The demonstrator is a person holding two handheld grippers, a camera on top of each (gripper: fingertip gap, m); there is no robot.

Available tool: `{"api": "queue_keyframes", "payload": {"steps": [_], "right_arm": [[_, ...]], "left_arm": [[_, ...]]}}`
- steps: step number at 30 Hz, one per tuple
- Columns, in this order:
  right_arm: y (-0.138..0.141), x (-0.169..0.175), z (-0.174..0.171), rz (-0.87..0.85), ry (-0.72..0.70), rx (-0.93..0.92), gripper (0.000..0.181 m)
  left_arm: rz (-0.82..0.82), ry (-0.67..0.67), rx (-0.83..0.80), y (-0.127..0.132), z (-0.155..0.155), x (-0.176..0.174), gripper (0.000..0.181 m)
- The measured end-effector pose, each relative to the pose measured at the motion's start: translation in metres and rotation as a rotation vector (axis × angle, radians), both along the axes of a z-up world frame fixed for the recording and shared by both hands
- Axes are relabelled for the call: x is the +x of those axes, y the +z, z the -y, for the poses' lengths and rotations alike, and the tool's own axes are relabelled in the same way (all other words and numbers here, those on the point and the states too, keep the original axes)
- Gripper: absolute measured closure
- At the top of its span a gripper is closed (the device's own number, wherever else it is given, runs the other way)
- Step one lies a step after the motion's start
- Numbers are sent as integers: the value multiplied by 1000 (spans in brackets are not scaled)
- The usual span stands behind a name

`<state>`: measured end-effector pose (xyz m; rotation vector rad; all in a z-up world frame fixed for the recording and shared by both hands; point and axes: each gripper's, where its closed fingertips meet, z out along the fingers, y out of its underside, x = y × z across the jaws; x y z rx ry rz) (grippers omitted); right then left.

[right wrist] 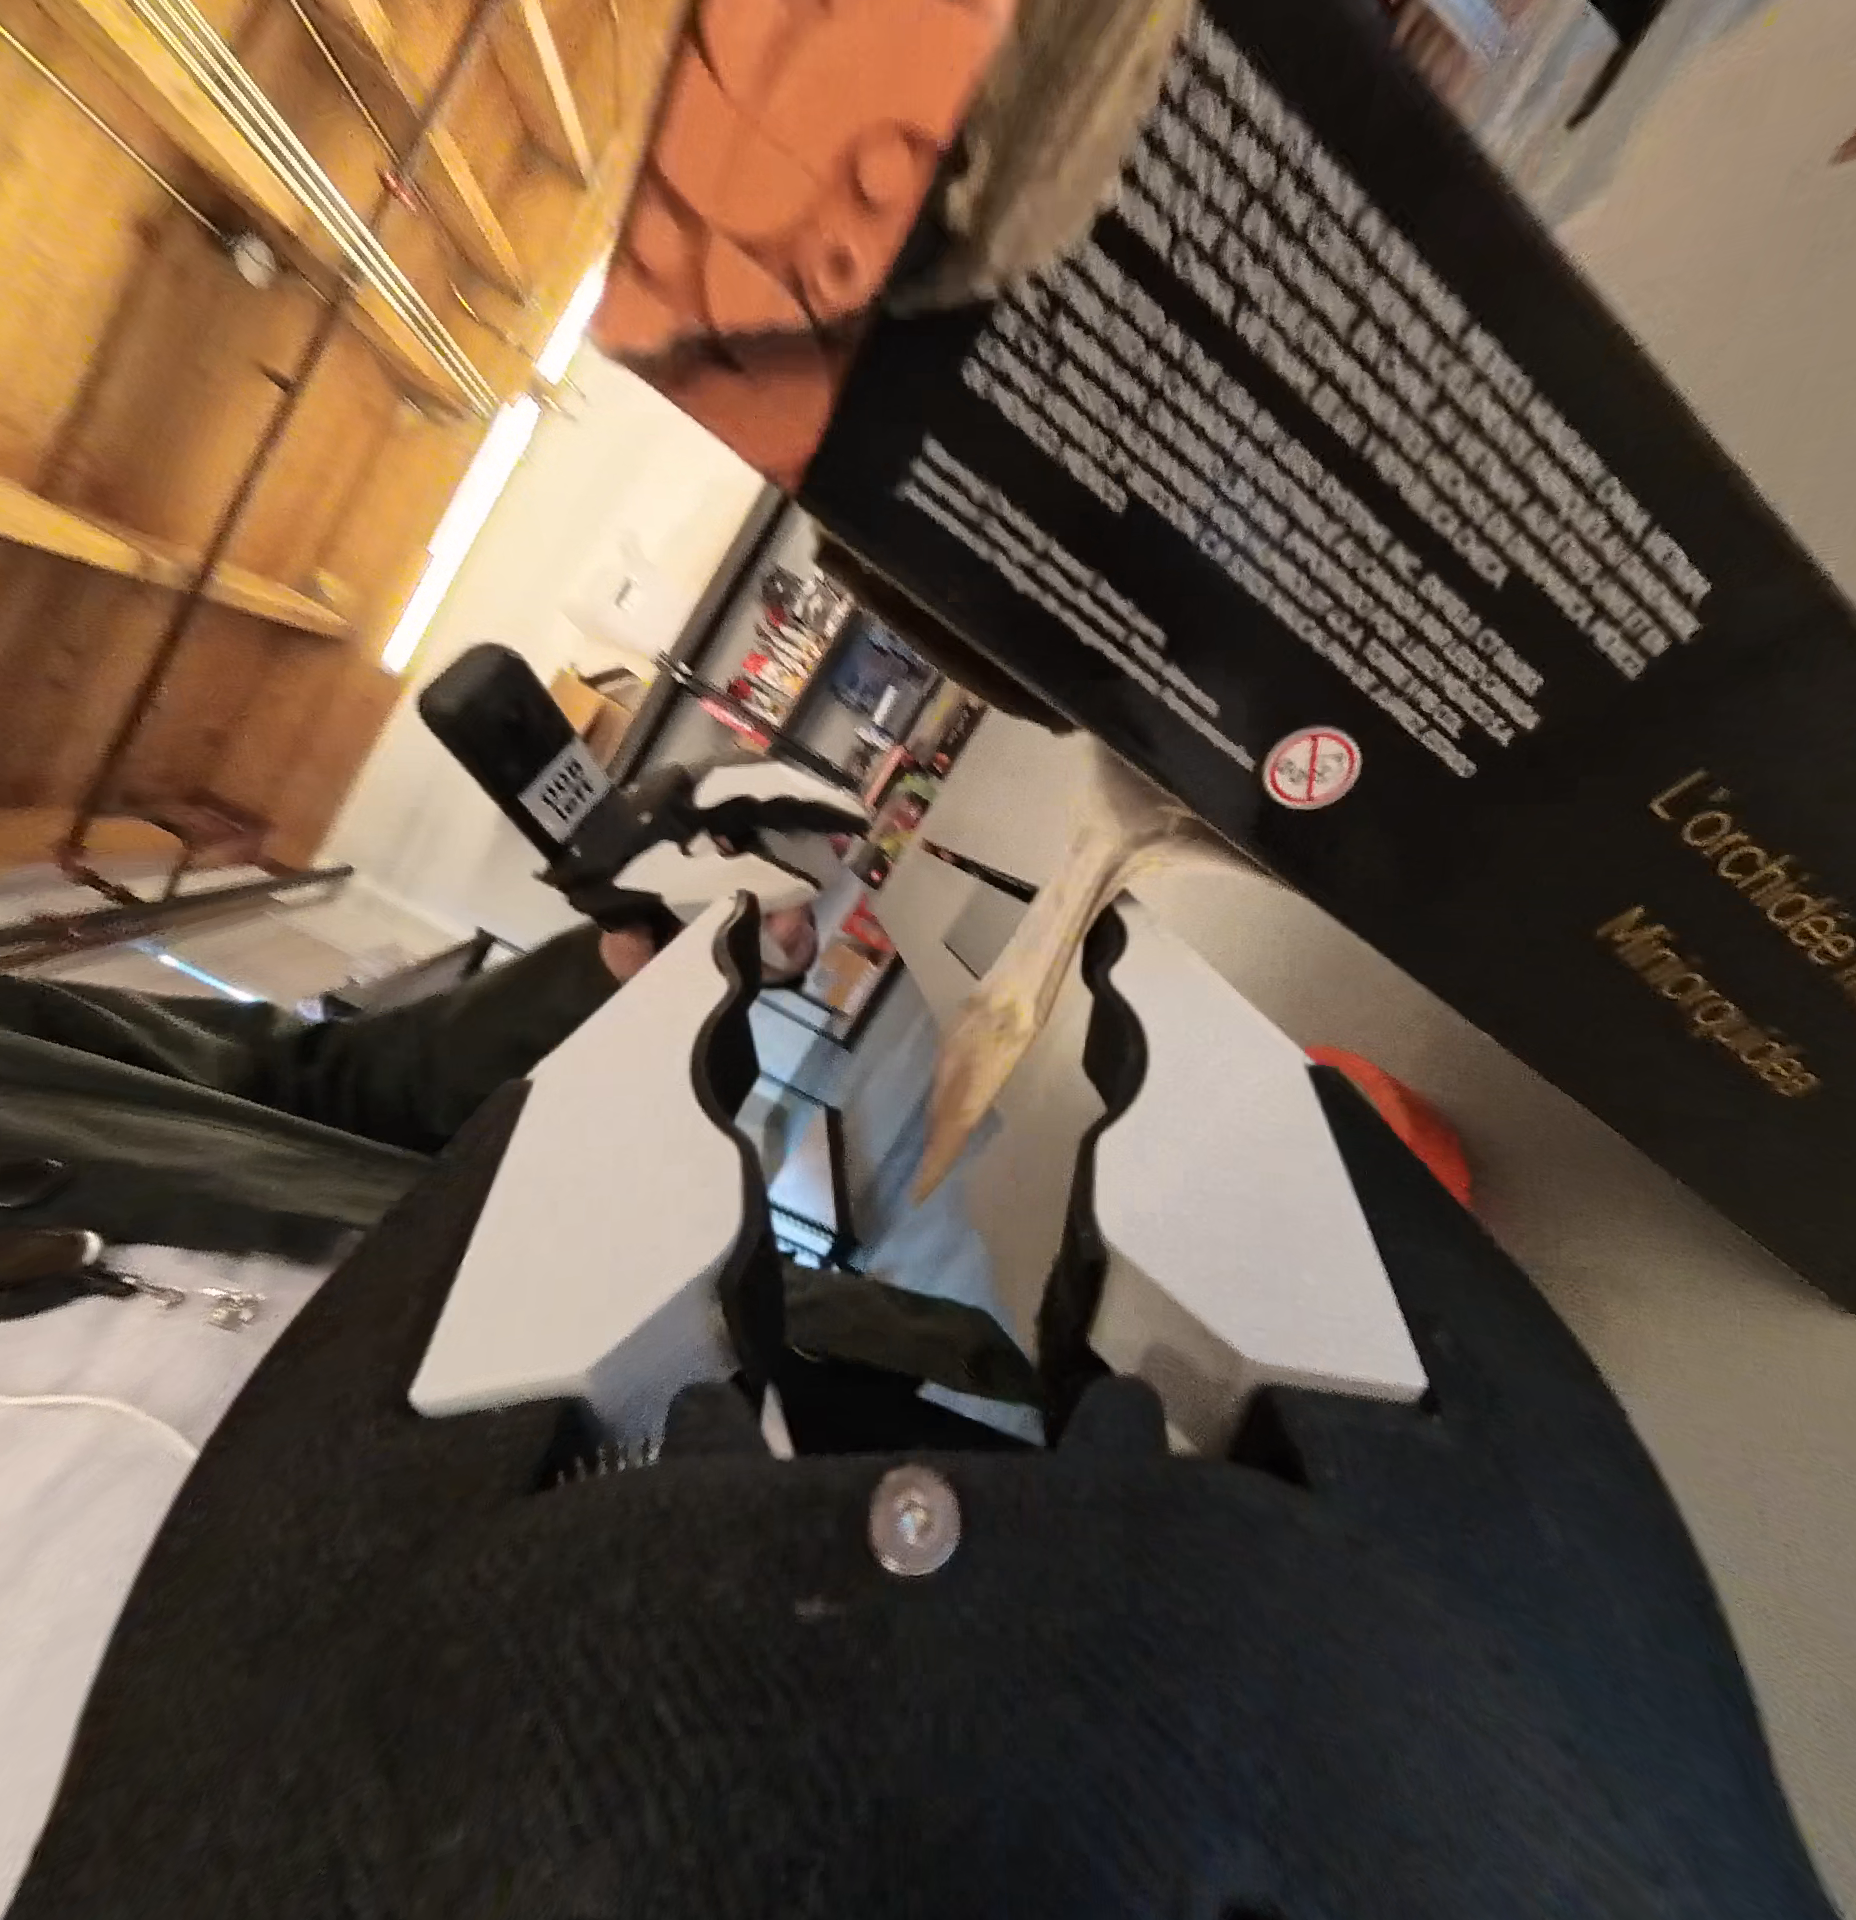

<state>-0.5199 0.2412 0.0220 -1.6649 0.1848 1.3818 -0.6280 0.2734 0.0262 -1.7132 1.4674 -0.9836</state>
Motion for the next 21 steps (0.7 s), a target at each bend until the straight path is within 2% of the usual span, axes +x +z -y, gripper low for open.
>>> {"api": "queue_keyframes", "payload": {"steps": [7, 11, 13, 17, 21], "right_arm": [[23, 6, 5, -38, 16, -1, 109], [40, 8, 4, -59, 24, 24, 110], [39, 9, 3, -41, 21, 13, 111], [35, 11, 6, -3, 19, 3, 111], [33, 14, 9, 28, 6, -1, 112]], "left_arm": [[5, -103, 13, -1, 15, 28, 155], [16, -148, 21, 1, 22, 44, 155], [9, -168, 50, -1, 23, 51, 155], [2, -176, 194, 3, 17, 70, 153], [36, -148, 410, 21, 10, 91, 140]]}}
